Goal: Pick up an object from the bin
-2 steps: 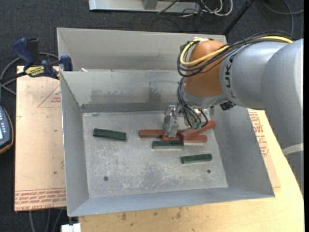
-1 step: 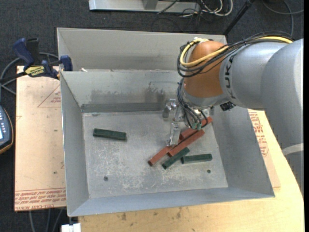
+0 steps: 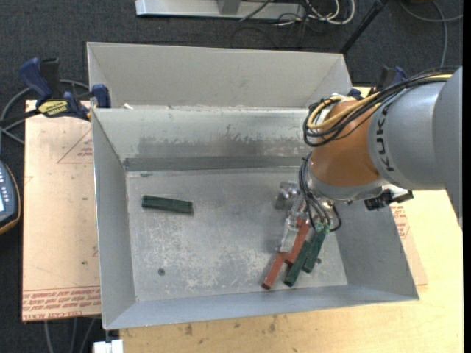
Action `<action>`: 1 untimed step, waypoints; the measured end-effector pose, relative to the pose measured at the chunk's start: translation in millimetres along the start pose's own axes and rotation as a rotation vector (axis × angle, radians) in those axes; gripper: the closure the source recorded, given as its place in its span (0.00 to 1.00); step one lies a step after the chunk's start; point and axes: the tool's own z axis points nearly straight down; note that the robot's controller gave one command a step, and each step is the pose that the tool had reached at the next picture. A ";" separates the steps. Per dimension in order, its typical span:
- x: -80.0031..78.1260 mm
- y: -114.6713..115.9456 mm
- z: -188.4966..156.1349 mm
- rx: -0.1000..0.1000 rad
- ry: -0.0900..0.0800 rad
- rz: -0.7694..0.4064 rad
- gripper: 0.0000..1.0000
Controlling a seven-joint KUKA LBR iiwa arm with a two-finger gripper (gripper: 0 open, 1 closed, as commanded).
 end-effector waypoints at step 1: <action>49.1 -27.6 -0.2 0.000 -0.004 -0.448 0.00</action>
Offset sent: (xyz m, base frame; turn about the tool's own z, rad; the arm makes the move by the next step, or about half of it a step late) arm -0.0558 -0.0158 -0.0009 -0.4511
